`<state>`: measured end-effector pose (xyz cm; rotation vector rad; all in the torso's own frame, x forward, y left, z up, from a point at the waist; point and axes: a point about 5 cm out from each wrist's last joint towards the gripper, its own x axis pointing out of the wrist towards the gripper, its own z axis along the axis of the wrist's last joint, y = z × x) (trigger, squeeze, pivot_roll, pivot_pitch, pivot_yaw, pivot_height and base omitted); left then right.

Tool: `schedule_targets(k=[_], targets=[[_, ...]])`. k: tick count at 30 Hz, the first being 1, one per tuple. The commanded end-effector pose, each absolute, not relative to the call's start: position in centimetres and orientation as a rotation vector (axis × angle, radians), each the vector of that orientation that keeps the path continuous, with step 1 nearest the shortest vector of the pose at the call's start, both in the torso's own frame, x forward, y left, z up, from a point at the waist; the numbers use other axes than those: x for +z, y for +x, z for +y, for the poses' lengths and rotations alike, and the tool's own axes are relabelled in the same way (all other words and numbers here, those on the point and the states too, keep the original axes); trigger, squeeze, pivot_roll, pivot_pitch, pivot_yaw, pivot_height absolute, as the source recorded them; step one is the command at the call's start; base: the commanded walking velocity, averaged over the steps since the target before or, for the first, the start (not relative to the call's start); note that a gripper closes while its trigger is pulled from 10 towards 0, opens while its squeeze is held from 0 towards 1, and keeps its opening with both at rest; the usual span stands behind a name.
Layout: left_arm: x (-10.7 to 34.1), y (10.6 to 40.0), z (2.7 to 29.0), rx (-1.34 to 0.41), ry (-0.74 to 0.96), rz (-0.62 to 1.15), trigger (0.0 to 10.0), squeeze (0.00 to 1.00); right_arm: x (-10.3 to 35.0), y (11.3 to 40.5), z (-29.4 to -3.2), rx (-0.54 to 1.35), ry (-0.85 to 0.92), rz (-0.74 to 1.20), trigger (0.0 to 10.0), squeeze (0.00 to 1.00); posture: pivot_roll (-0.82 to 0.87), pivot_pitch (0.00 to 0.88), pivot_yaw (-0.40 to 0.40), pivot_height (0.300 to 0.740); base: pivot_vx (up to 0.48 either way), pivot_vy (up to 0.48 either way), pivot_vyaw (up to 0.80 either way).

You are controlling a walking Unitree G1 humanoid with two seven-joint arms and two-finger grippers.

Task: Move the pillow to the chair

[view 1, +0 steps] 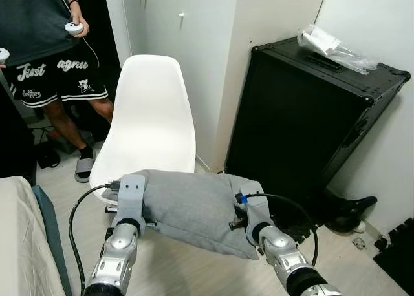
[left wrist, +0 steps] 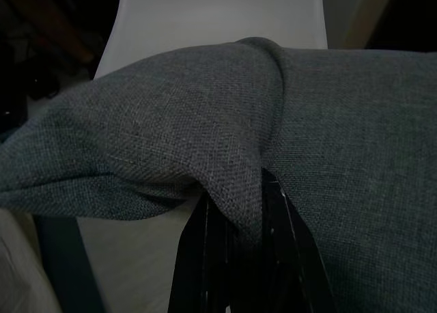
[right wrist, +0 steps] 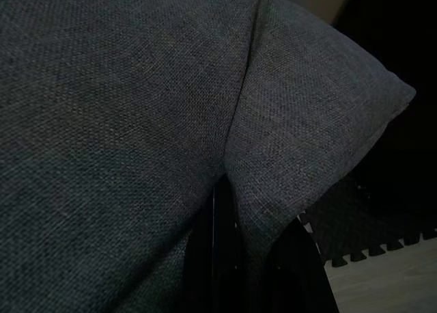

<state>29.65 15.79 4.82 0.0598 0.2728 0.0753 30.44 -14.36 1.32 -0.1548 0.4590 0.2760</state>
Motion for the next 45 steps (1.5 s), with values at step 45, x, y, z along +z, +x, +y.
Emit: schedule_targets(k=[45], targets=[[4.76, 29.35, 16.36, 0.061, 0.093, 0.263, 10.0, 0.00, 0.51, 29.60, -14.42, 0.281, -0.153, 0.468, 10.0, 0.00, -0.01, 0.071, -0.037, 0.740, 0.000, 0.000, 0.00]])
